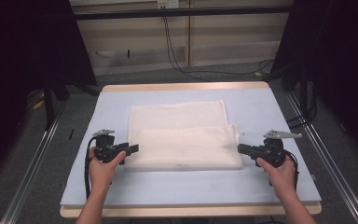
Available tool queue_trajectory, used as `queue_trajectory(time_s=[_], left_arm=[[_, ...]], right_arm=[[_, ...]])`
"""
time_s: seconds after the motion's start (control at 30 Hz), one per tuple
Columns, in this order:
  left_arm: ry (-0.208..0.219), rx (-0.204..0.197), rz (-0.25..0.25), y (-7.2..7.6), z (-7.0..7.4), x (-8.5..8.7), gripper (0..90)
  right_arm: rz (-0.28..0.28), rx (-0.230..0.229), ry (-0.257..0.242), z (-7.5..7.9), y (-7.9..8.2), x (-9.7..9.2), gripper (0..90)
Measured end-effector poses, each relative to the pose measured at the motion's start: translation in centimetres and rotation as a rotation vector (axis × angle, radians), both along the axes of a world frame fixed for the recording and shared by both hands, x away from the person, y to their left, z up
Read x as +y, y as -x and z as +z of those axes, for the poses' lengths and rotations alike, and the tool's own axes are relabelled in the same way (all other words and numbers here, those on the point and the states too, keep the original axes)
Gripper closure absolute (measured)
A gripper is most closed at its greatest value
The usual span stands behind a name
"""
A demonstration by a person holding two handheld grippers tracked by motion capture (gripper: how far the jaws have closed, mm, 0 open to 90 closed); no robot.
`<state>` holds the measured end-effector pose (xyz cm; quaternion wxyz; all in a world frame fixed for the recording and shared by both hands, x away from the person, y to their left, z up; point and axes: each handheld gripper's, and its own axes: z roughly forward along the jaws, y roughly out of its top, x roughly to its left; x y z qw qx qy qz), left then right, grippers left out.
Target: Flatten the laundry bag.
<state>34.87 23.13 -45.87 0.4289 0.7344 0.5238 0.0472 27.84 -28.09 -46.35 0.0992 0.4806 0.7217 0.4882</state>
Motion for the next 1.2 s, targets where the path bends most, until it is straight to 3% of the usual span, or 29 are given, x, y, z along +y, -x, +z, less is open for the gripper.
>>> queue_trajectory(time_s=[0.17, 0.27, 0.3, 0.37, 0.4, 0.53, 0.6, 0.67, 0.87, 1.03, 1.13, 1.2], left_arm=[[-0.020, -0.003, 0.014, -0.9, 0.1, -0.6, 50.6], [0.006, -0.008, 0.005, -0.8, 0.4, -0.5, 63.3], [0.015, -0.006, -0.002, -0.7, 0.5, -0.5, 71.9], [0.028, 0.001, -0.033, -0.6, 0.6, -0.5, 81.4], [0.035, 0.001, -0.034, -0.5, 0.6, -0.5, 83.1], [0.033, -0.019, -0.070, 0.5, 0.9, 0.0, 85.2], [0.065, -0.028, -0.074, 1.1, 1.0, 0.5, 85.2], [0.070, -0.046, -0.082, 1.8, 1.1, 1.0, 85.3], [0.073, -0.043, -0.080, 3.6, 0.6, 2.4, 85.6], [0.077, -0.036, -0.088, 5.1, 0.3, 3.0, 85.7], [0.079, -0.035, -0.084, 5.1, 0.3, 2.9, 85.7], [0.080, -0.037, -0.082, 5.1, 0.3, 2.9, 85.7]], right_arm=[[-0.002, -0.003, 0.007, 0.0, 0.0, 0.0, 83.5], [-0.001, -0.009, 0.011, 0.1, 0.1, 0.1, 83.5], [-0.001, -0.009, 0.012, 0.1, 0.1, 0.1, 83.5], [0.000, -0.012, 0.014, 0.1, 0.1, 0.2, 83.5], [-0.003, -0.011, 0.012, 0.2, 0.1, 0.2, 83.5], [0.000, -0.020, 0.019, 0.4, 0.3, 0.3, 83.5], [0.000, -0.026, 0.020, 0.5, 0.4, 0.3, 83.5], [0.003, -0.027, 0.025, 0.7, 0.7, 0.2, 83.6], [0.009, -0.047, 0.051, 1.0, 1.6, -0.3, 87.8], [0.031, -0.021, 0.068, 0.7, 2.5, -0.7, 88.5], [-0.022, -0.024, 0.024, 1.1, 2.4, -0.5, 74.4], [-0.043, -0.049, 0.028, 1.6, 2.0, 0.0, 62.5]])
